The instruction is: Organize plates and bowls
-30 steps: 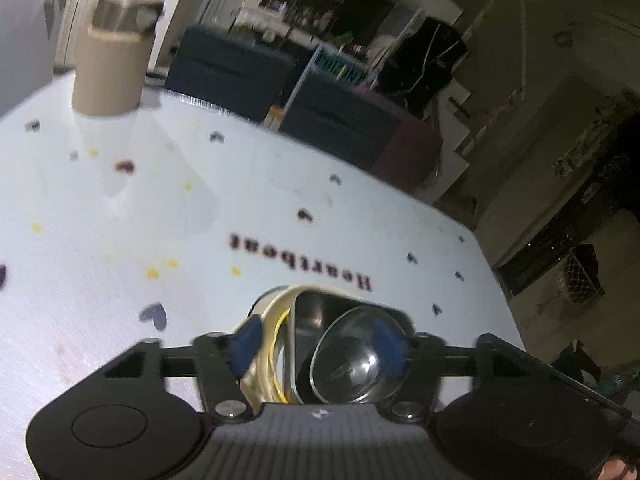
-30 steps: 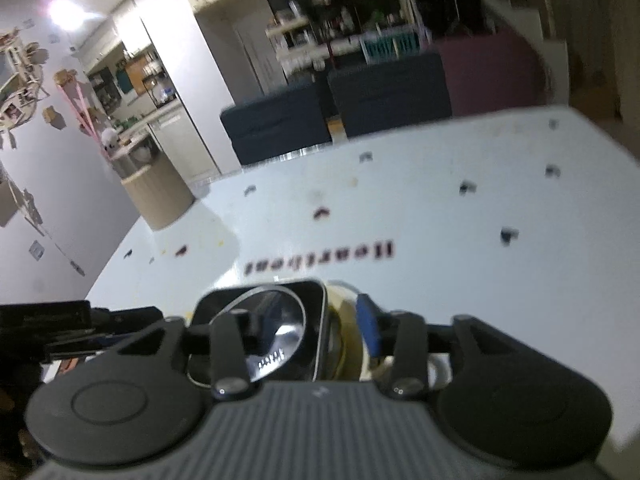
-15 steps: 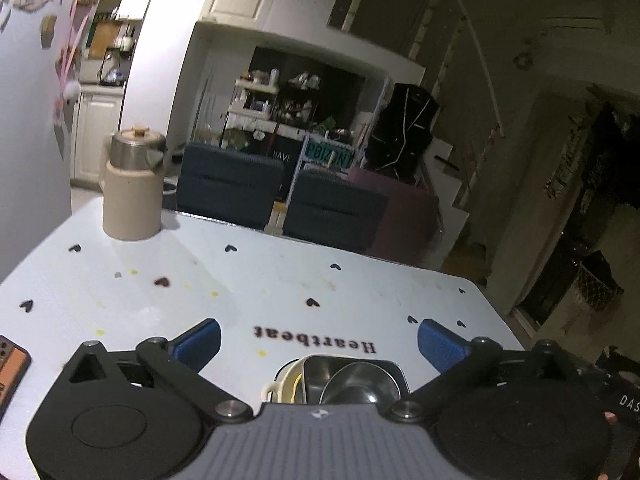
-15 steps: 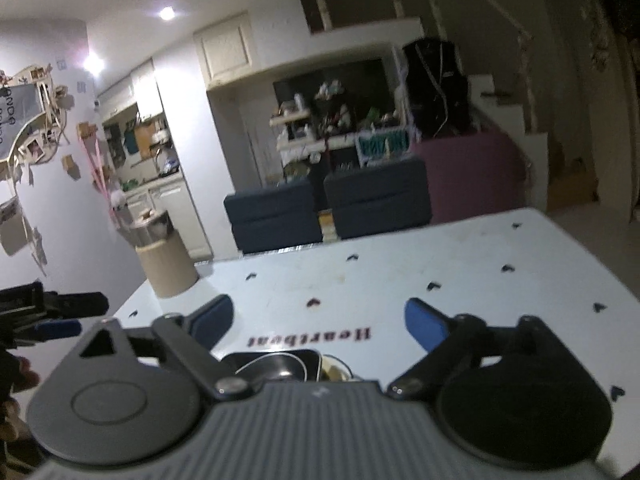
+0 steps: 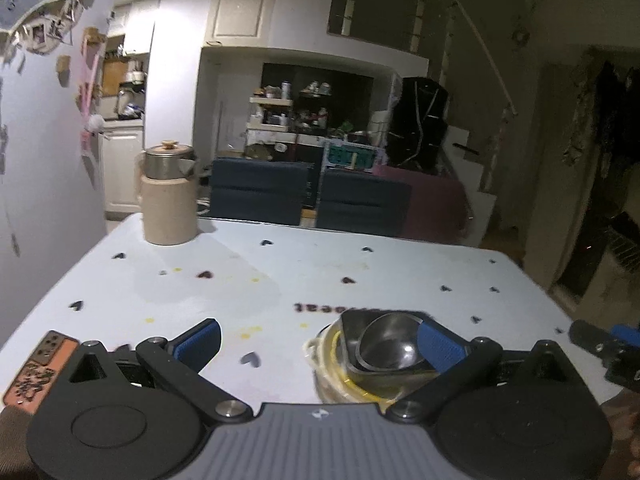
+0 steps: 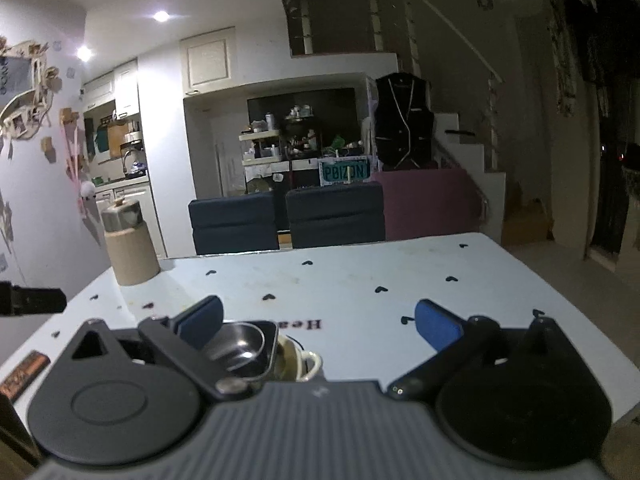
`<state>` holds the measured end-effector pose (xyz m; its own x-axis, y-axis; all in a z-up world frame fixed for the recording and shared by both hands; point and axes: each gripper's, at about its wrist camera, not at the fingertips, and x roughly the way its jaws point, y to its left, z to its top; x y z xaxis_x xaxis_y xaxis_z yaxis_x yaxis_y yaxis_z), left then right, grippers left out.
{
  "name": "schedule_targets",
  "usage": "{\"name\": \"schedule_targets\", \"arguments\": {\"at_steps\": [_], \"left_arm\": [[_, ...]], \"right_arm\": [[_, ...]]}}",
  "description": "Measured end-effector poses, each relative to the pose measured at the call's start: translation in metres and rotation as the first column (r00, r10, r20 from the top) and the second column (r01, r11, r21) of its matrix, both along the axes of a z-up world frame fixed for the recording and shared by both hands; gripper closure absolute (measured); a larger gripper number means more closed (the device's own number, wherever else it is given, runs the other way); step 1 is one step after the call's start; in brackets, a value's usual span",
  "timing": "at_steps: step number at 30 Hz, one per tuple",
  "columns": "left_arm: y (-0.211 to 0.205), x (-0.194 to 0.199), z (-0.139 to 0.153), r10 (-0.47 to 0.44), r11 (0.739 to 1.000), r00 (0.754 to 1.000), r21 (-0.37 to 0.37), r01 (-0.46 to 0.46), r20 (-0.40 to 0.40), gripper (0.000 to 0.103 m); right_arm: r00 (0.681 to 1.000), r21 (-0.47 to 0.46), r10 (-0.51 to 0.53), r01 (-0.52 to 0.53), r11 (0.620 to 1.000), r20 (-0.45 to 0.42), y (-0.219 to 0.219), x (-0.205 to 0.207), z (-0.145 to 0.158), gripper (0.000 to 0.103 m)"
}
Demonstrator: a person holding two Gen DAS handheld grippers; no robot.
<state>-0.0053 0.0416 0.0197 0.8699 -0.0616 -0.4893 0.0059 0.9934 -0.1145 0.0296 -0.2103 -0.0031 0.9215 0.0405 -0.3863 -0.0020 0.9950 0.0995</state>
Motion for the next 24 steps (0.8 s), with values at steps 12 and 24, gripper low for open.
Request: {"name": "schedule_targets", "arguments": {"at_steps": [12, 24], "left_arm": [[-0.003, -0.02, -0.029, -0.011, 0.999, 0.999, 0.048, 0.012, -0.032, 0.0], [-0.007, -0.029, -0.047, -0.002, 0.995, 0.999, 0.096, 0.007, -0.048, 0.0]], "right_arm": [[0.998, -0.023, 0.055, -0.056, 0.998, -0.032, 0.004, -0.021, -0.017, 0.0], [0.998, -0.118, 0.045, -0.05, 0.992, -0.039, 0.013, -0.031, -0.031, 0.0]]}}
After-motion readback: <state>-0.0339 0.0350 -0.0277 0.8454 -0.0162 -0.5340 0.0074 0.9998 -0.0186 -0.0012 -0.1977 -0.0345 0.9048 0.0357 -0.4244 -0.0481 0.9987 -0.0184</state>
